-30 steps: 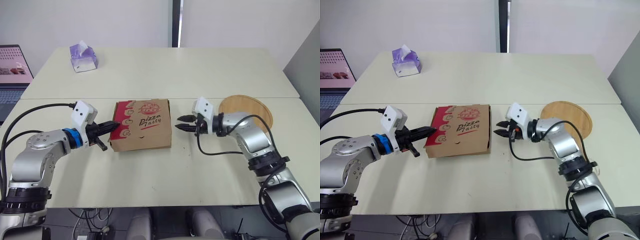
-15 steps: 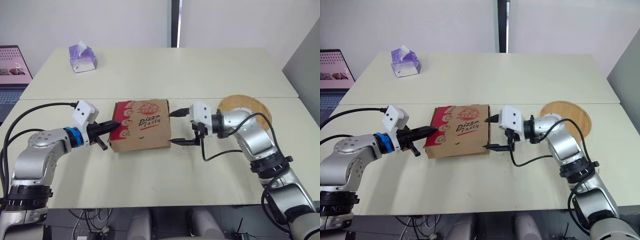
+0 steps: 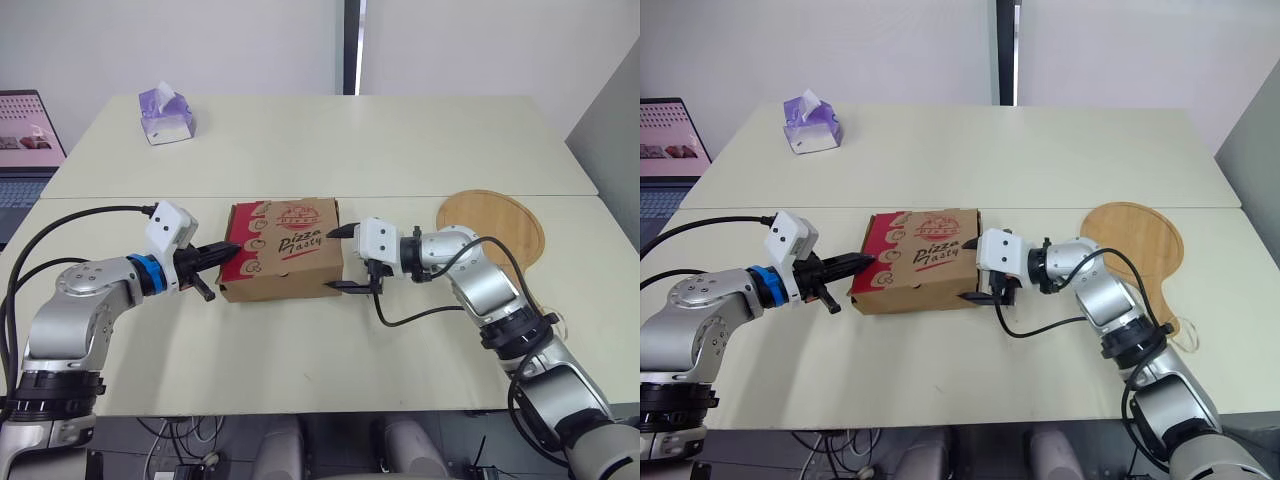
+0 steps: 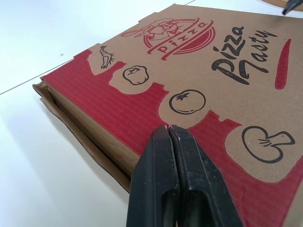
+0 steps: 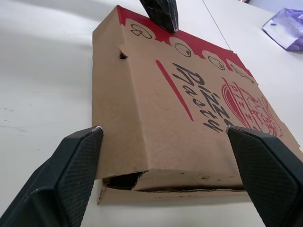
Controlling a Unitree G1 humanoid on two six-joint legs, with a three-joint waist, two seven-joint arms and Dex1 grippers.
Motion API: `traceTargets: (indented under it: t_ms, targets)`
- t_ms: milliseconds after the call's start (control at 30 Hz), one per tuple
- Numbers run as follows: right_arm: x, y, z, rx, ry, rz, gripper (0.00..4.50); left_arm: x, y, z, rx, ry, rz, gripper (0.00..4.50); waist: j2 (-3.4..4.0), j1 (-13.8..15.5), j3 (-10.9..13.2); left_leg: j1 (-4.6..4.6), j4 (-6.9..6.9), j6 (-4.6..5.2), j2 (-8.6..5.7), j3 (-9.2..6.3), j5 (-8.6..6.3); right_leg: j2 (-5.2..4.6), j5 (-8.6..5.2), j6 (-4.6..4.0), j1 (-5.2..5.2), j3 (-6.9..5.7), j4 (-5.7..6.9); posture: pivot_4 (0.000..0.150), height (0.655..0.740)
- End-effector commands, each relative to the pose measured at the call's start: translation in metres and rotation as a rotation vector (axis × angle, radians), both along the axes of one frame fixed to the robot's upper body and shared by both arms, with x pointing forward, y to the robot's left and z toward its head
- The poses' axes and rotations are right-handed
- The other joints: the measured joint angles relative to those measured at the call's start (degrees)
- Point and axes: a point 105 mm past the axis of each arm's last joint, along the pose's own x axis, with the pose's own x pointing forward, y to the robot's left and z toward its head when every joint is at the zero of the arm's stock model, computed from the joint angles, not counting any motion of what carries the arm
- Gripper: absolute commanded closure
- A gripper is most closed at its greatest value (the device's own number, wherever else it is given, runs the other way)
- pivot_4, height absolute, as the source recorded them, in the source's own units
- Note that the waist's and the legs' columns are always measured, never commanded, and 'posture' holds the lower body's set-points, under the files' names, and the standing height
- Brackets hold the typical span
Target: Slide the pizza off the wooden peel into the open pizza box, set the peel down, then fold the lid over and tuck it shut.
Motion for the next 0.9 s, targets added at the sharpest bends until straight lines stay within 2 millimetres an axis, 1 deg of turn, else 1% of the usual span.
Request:
traceTargets:
  t_ms: [33,167,300,433,600,900]
  targets:
    - [0.005,0.003,0.016,0.047,-0.060,-0.012,0.02,0.000,-0.001,0.001,0.013,-0.008,-0.008,4.50,0.00,0.0,0.0,0.00,0.00,0.00,0.00,0.00,0.00,0.00,0.00,0.00,0.00,0.00,0.00,0.150,0.7400]
    - [0.009,0.004,0.014,0.066,-0.063,-0.032,0.02,0.001,-0.001,0.001,0.011,-0.010,-0.009,4.50,0.00,0.0,0.0,0.01,0.01,0.00,0.00,0.00,0.00,0.00,0.00,0.00,0.00,0.00,0.02,0.150,0.7400]
    - [0.012,0.007,0.018,0.104,-0.071,-0.047,0.02,0.001,0.000,0.004,0.003,-0.012,-0.010,4.50,0.00,0.0,0.0,0.02,0.02,0.00,0.00,0.00,0.00,0.00,0.00,0.00,0.01,0.00,0.04,0.150,0.7400]
    - [0.012,0.009,0.023,0.140,-0.068,-0.042,0.02,0.001,0.000,0.014,-0.056,-0.015,-0.005,4.50,0.00,0.0,0.0,0.01,0.02,0.00,0.00,0.00,0.00,0.01,0.00,0.00,0.00,0.00,0.05,0.150,0.7400]
    - [0.011,0.011,0.025,0.151,-0.065,-0.036,0.02,0.004,0.004,0.024,-0.071,-0.024,0.004,4.50,0.00,0.0,0.0,0.01,0.02,0.00,0.00,-0.01,0.00,0.02,0.00,0.00,0.00,-0.02,0.05,0.150,0.7400]
    - [0.013,0.013,0.016,0.132,-0.068,-0.057,0.02,0.003,0.000,0.018,-0.054,-0.015,-0.011,4.50,0.00,0.0,0.0,0.01,0.02,0.00,0.00,0.00,0.00,0.03,0.00,0.00,-0.01,-0.01,0.05,0.150,0.7400]
